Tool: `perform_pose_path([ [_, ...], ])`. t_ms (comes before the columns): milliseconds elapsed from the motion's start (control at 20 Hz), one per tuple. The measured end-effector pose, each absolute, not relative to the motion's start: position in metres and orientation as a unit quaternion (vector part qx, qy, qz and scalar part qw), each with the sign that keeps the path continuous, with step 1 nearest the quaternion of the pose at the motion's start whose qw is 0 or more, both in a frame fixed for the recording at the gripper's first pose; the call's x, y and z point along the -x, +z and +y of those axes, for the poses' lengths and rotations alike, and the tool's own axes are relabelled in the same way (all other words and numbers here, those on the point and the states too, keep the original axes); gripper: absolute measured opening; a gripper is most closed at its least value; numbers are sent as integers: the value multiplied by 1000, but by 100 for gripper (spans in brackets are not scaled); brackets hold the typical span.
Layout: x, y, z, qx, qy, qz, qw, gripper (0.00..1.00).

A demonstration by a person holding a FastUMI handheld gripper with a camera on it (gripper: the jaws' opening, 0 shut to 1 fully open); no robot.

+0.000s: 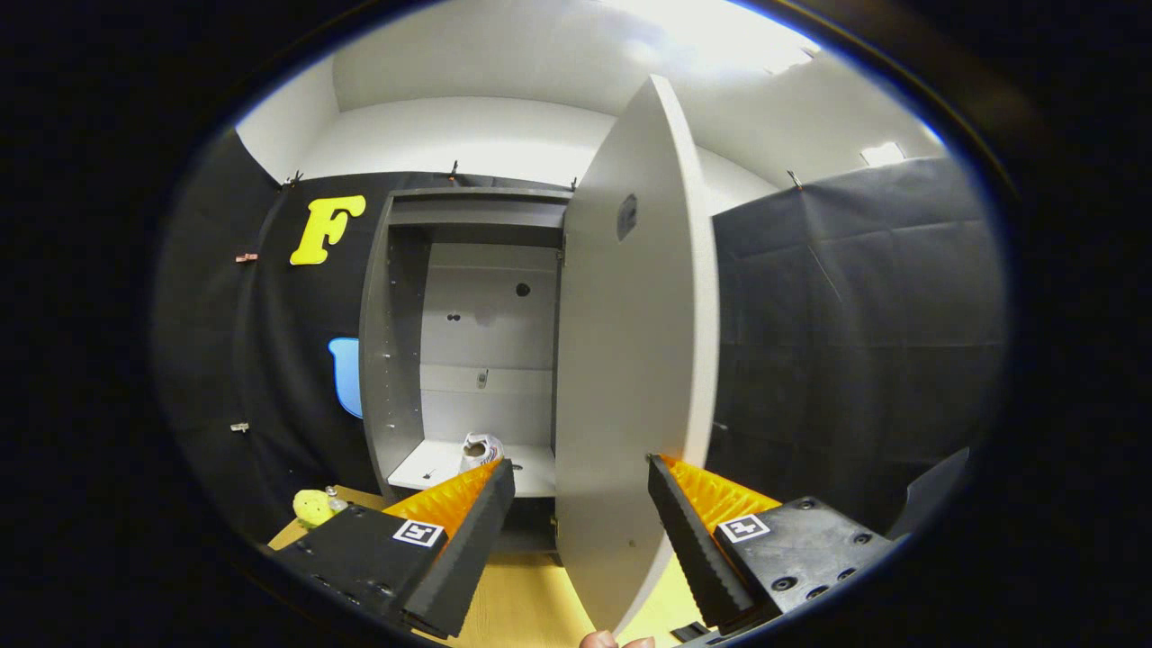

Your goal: Open the shoe cabinet door, grab the shoes and put them into the shoe cabinet, then close the shoe cabinet door.

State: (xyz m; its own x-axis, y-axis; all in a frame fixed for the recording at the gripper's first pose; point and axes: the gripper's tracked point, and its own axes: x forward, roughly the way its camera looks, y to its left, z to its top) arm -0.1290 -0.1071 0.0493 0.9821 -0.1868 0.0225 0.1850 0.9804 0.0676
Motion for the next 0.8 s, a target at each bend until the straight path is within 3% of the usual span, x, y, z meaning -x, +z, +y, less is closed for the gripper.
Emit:
perform_pose_path([
  [250, 159, 27, -166, -38, -145, 15, 989, 98],
  [500, 141, 2, -229, -52, -197, 37, 978, 98],
  [800, 99, -14, -251, -59, -191, 56, 978, 98],
])
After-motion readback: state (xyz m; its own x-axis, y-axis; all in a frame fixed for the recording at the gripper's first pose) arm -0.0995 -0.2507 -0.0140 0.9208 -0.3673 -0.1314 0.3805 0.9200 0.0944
